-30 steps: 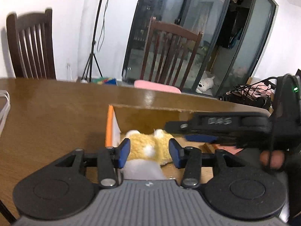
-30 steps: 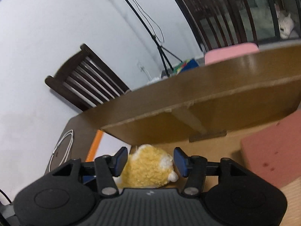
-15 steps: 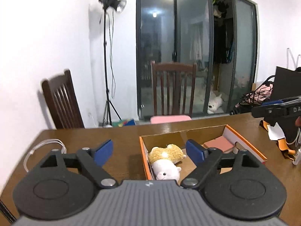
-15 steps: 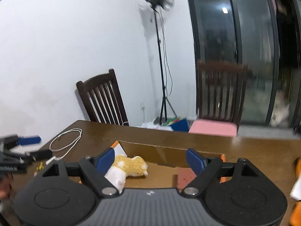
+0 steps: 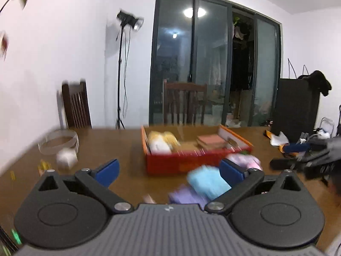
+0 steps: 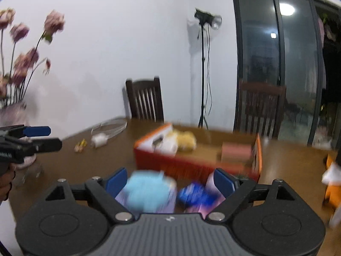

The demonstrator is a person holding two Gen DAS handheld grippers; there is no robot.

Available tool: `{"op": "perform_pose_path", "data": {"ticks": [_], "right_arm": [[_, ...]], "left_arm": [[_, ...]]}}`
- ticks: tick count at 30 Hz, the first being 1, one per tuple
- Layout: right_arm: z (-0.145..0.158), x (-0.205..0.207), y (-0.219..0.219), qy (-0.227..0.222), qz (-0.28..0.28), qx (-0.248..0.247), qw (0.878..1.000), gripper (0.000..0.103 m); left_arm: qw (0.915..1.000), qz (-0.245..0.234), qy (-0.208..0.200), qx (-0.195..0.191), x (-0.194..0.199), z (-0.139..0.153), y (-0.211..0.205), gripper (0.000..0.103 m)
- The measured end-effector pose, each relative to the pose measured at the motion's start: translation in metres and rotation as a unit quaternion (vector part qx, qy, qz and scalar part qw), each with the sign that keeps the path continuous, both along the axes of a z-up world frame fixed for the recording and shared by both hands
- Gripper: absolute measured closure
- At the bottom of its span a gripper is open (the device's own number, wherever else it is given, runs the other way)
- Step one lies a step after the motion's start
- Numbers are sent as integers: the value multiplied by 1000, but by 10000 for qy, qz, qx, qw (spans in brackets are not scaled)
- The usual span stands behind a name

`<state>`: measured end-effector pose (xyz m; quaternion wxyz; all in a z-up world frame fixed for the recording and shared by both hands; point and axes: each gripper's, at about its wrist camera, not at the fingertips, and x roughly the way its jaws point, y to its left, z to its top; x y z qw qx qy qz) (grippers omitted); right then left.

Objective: Organize soft objects
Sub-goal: 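Reach the left gripper to the purple mesh bag and grasp it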

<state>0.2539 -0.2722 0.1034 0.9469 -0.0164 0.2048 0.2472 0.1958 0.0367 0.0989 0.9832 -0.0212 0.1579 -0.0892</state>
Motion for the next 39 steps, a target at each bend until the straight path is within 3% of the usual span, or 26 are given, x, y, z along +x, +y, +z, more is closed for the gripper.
{"op": "perform_pose_path", "data": {"ticks": [3,6,11,13,18,20,22,24,28,30,32,34,38,39], "right_arm": [[-31,-25,-6,377,-10,343,9987,15],[-52,-31,-11,730,-31,625,9954,15],[-60,-18,-10,723,-195,754,9943,16],[-64,-11,-3,804,-69,828,9933,21],[-76,19,24,991,167,594,9932,35],[-81,35,36,1030,80,408,9938,37],[-84,51,46,1059,31,272,9940,41],[-86,68,52,1133,-62,216,9933,46],[-81,91,51,956,-596,467,9925,44],[-80,99,50,1035,-558,539,9916,44],[-83,102,53,1182,-369,516,9910,44],[-90,104,52,1419,-179,682,9874,44],[-98,107,51,1651,-137,856,9825,46],[-99,109,50,1727,-144,908,9807,46]], "left_arm": [[9987,-73,436,-246,-10,-24,-2,1],[9977,-58,666,-68,-6,-36,-7,1],[9962,-81,842,-202,20,-50,-18,5],[9949,-63,967,-267,32,-56,-19,22],[9861,24,1449,-814,68,-74,-10,48],[9821,-64,1580,-1021,79,-80,-6,52],[9808,-203,1657,-1007,85,-85,-7,74],[9787,-316,1759,-1011,90,-90,-6,84],[9752,-375,1854,-1150,94,-95,-1,85],[9771,-370,1796,-1082,93,-95,1,84],[9783,-277,1732,-1101,92,-95,5,70],[9762,-187,1763,-1251,95,-96,9,39],[9674,-309,1894,-1652,102,-102,14,40],[9655,-365,1932,-1710,104,-102,13,46]]}}
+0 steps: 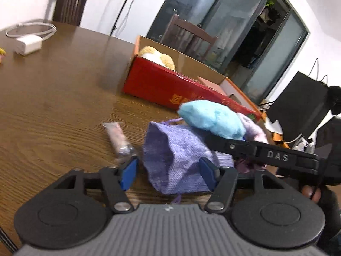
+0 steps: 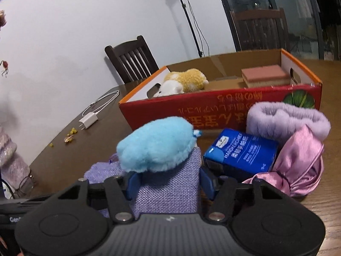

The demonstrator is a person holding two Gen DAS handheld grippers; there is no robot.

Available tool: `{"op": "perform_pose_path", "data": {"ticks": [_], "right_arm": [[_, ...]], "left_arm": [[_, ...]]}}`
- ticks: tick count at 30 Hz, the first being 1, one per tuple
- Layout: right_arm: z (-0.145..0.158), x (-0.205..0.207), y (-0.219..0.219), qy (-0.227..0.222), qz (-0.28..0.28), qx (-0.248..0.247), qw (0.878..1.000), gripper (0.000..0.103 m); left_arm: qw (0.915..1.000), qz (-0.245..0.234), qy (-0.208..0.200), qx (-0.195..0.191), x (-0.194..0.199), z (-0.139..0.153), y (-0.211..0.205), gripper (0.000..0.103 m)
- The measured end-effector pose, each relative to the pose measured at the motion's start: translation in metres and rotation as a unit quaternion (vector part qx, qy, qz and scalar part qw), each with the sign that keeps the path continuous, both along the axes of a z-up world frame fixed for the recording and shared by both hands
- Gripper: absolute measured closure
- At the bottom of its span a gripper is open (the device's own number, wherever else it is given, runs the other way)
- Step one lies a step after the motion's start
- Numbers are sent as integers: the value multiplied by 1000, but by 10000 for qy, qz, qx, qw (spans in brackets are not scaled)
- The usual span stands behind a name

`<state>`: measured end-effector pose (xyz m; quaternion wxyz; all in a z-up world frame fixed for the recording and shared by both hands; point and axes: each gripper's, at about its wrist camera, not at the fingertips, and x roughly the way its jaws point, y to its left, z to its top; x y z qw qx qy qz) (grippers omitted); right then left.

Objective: Organize soft objects
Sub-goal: 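Reach the left gripper to the purple mesh bag and grasp it, then carry the purple mesh bag into the box and open the left gripper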

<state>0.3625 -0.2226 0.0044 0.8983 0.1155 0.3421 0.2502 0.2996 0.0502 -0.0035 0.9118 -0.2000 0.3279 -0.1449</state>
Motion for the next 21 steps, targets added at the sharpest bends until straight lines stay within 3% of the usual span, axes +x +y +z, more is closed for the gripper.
{"op": "perform_pose_path", "data": {"ticks": [2,5,7,9,11,13,16,21], "right_arm": [[0,3,-4,153,-53,120,9998,46],[0,1,-4,263,-72,98,9996,45],[1,-1,-5,320,-40,78,9994,44],[0,-3,-6,409,12,116,9991,44],[2,-10,-9,460,38,247,9986,63],[8,-22,-8,387,58,158,9991,90],[18,-47,-7,280,286,54,9992,92],[22,-91,-31,714,463,895,9924,92]], "left_arm": [[9999,-38,77,-107,3,0,-1,50],[9982,-139,270,-518,5,-4,3,67],[9974,-172,329,-613,3,-6,4,85],[9976,-179,361,-568,-4,-4,3,89],[9971,-250,355,-626,-12,0,3,91],[9969,-291,339,-653,-23,6,4,92],[9963,-391,324,-691,-45,18,8,92],[9946,-342,358,-918,-73,23,22,90]]}}
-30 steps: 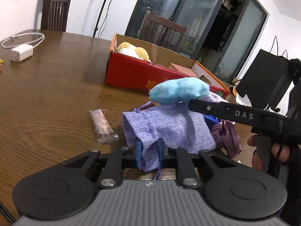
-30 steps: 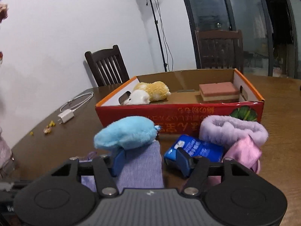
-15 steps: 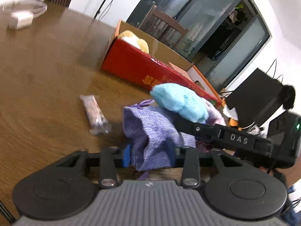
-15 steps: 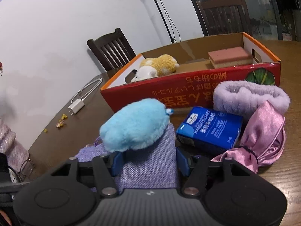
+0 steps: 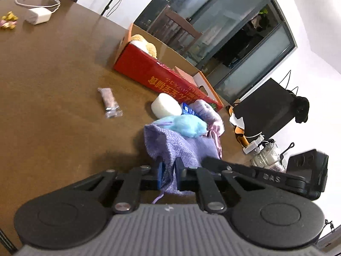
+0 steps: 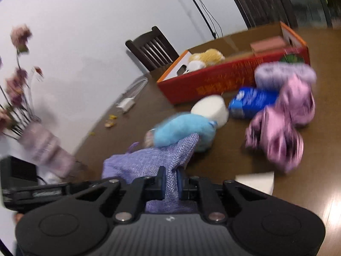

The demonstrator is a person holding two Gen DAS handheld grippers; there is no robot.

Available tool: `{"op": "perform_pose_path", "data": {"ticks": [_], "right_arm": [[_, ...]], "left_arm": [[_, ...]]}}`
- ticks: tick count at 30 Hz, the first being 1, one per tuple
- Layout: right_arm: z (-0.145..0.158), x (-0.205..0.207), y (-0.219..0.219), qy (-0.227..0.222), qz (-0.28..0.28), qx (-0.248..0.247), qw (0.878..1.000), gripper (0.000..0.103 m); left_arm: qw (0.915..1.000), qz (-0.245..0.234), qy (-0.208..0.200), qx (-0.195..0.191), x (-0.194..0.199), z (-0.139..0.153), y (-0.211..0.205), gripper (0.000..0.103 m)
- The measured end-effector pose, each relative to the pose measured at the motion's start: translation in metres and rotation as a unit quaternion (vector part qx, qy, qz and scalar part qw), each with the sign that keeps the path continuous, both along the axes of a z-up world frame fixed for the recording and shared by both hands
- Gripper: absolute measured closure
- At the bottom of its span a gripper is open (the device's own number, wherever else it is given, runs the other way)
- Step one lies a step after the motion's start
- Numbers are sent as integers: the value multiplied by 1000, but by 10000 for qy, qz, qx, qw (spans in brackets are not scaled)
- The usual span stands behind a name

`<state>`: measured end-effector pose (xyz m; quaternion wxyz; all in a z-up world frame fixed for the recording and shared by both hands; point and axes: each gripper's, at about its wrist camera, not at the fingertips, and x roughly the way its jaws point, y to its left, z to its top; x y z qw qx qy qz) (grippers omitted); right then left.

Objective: Organize soft objects
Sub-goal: 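Carry the purple mesh bag into the box and open the left gripper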

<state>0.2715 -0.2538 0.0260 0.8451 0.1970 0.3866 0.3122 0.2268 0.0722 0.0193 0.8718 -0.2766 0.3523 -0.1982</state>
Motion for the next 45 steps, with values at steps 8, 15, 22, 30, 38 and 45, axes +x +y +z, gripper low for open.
{"op": "perform_pose_path", "data": {"ticks": [8,15,22,30,38,45], "right_arm": [[-14,-40,-6,-11,-138,-266,9996,74],[-24,-28,-4,-348,-507,-152,9980,51],[-19,-32,-6,-247,-124,-24,9996,94],[36,-21,-28,-994,-144,210,9947,95],[90,96,-32,-1535,-252,18,9878,95],[97,240,-16,-1321,-471,-600,9883,95]], "left_arm": [[9942,-29,-263,1044,-18,-17,-20,37],[9983,13,-91,581,-8,-28,-16,76],[9974,-408,-322,507,-22,-11,-22,96],[9881,-683,-1227,633,3,39,-42,96],[9785,-535,-1652,1113,130,87,-62,96],[9849,-409,-895,1425,282,93,-84,96]]}}
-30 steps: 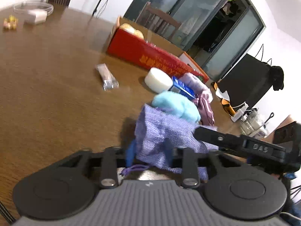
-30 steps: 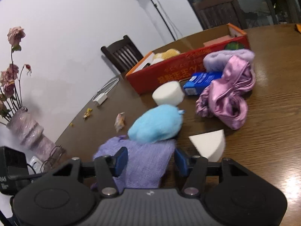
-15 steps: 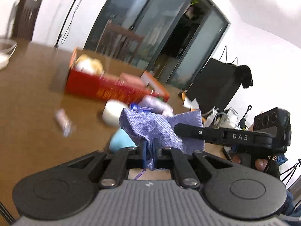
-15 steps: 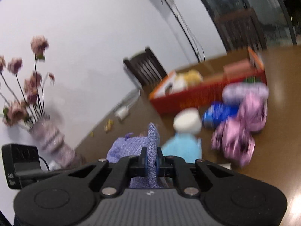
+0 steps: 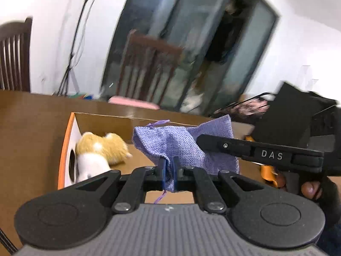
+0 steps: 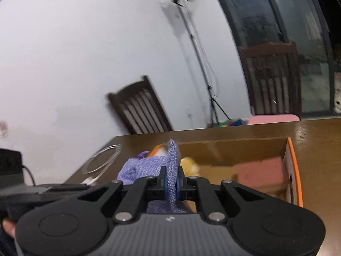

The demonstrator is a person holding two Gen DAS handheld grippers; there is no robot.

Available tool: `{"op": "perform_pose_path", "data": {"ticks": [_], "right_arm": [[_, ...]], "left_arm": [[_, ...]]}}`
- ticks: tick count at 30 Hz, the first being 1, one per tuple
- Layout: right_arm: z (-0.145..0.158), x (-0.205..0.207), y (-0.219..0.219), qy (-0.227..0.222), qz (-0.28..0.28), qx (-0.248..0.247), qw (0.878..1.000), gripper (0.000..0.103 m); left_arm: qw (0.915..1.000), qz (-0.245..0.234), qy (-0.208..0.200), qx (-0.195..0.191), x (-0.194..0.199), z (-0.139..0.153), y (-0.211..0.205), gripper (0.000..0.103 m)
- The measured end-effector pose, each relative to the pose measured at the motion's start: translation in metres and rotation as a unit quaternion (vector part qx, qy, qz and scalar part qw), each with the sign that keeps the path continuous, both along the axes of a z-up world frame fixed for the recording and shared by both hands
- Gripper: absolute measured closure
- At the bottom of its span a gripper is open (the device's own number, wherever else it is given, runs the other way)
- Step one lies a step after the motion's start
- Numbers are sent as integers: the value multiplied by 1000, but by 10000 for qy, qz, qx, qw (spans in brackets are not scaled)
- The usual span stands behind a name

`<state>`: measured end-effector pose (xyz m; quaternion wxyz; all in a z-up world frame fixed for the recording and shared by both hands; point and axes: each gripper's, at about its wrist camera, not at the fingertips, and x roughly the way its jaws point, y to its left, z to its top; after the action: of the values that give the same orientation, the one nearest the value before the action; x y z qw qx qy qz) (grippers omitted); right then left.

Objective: Organize soft objects
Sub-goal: 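Carry the purple mesh bag into the box and open the left gripper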

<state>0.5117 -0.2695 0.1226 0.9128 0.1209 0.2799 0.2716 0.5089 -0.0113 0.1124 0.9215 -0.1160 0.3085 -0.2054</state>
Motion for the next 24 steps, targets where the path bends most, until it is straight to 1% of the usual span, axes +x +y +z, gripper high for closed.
{"op": "perform_pose_path", "data": {"ticks": [1,2,3,5,7,8,9,10,11,13,14,15,16,17,18,19,21,24], "right_arm": [[-3,26,3,134,-49,-99,9998,95],[-7,45,5,261,-112,-132,9995,95],[-12,65,9,401,-164,-200,9989,95],[-27,104,13,744,-338,-278,9963,95],[-49,138,16,1190,-493,-278,9913,95],[-59,147,19,1344,-587,-308,9887,95],[-68,157,22,1468,-647,-391,9863,95],[-77,165,25,1548,-747,-573,9835,92],[-83,168,27,1572,-839,-723,9813,91],[-92,173,32,1608,-939,-960,9778,88],[-94,172,33,1617,-957,-973,9774,87],[-94,172,33,1599,-944,-940,9781,81],[-91,170,34,1564,-946,-907,9790,74],[-86,168,32,1510,-950,-875,9801,69],[-80,164,31,1448,-945,-845,9813,57],[-71,159,29,1351,-925,-791,9833,50],[-52,148,26,1133,-920,-756,9864,50],[-14,122,16,725,-930,-800,9898,48]], "left_arm": [[9999,32,90,136,21,-2,-5,96],[9993,132,272,210,46,-7,-10,96],[9986,140,409,291,61,-13,-8,96],[9955,363,760,431,99,-29,-16,96],[9917,470,1020,634,122,-47,-19,95],[9890,567,1185,686,132,-56,-20,95],[9874,576,1284,719,139,-62,-19,95],[9870,555,1338,694,144,-66,-19,92],[9869,544,1363,672,146,-69,-20,89],[9869,570,1351,674,149,-69,-17,77],[9873,541,1340,661,148,-68,-17,73],[9873,510,1361,640,146,-64,-15,71],[9874,469,1364,655,143,-60,-14,65],[9883,371,1298,704,138,-54,-13,61],[9894,343,1176,781,131,-48,-11,55],[9901,364,1013,899,124,-41,-10,53],[9912,330,723,1059,103,-24,-8,53],[9926,330,429,1090,71,3,4,52]]}}
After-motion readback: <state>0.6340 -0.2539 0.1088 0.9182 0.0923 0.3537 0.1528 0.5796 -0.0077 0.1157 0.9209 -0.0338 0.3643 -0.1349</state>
